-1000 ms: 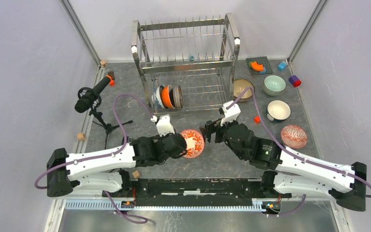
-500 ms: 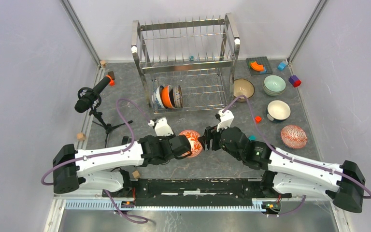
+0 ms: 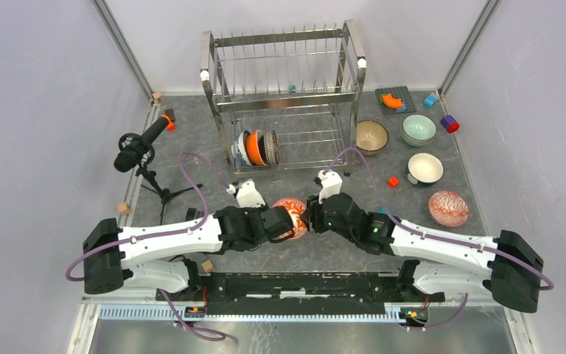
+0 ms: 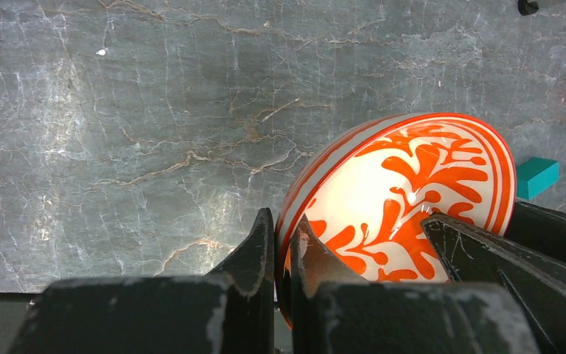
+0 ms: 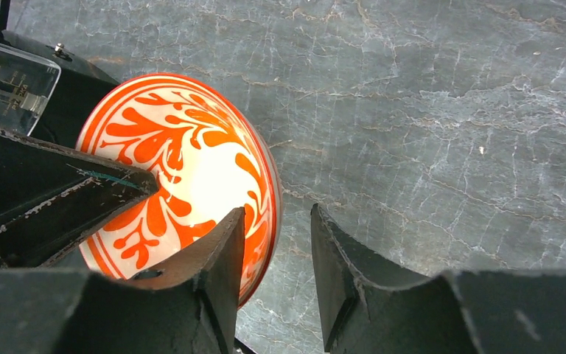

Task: Unload the bowls from the dish rack
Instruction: Place the bowl at the center of the board.

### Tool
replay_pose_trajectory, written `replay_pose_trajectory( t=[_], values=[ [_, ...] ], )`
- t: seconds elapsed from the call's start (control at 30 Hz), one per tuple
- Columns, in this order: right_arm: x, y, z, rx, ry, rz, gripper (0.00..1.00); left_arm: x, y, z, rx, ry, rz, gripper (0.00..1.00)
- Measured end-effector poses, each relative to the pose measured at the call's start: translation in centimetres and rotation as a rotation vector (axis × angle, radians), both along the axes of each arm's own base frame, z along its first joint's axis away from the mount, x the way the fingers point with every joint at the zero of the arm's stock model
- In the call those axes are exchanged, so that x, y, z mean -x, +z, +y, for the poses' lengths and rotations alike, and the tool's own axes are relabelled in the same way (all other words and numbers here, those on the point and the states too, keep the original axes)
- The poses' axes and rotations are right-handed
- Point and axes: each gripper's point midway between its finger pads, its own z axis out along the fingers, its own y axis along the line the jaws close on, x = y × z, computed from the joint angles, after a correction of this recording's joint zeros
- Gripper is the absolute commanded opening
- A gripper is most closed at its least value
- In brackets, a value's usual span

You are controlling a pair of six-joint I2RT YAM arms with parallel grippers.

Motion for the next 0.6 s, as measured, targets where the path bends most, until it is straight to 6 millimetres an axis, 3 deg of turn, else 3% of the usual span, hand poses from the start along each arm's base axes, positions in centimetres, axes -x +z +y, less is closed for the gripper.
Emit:
replay_pose_trajectory(
  t=[0.23, 0.4, 0.5, 0.6],
  values=[
    [-0.1, -1.0, 0.4, 0.019, 0.004, 0.013, 0.3, 0.0, -0.6, 0.0, -0.021, -0.001, 0.009, 0.02],
    [-0.3, -1.6, 0.8, 0.025, -0.006, 0.029, 0.0, 0.1, -1.0, -0.1, -0.037, -0.002, 0.016, 0.02],
    [-1.1, -1.5, 0.6, 0.018, -0.044, 0.026, 0.0, -0.1, -0.8, -0.4, -0.025, -0.002, 0.008, 0.03],
    [-1.3, -1.4, 0.5, 0.022, -0.051, 0.017, 0.0, -0.1, -0.7, -0.5, -0.021, -0.004, 0.005, 0.19]
  ],
)
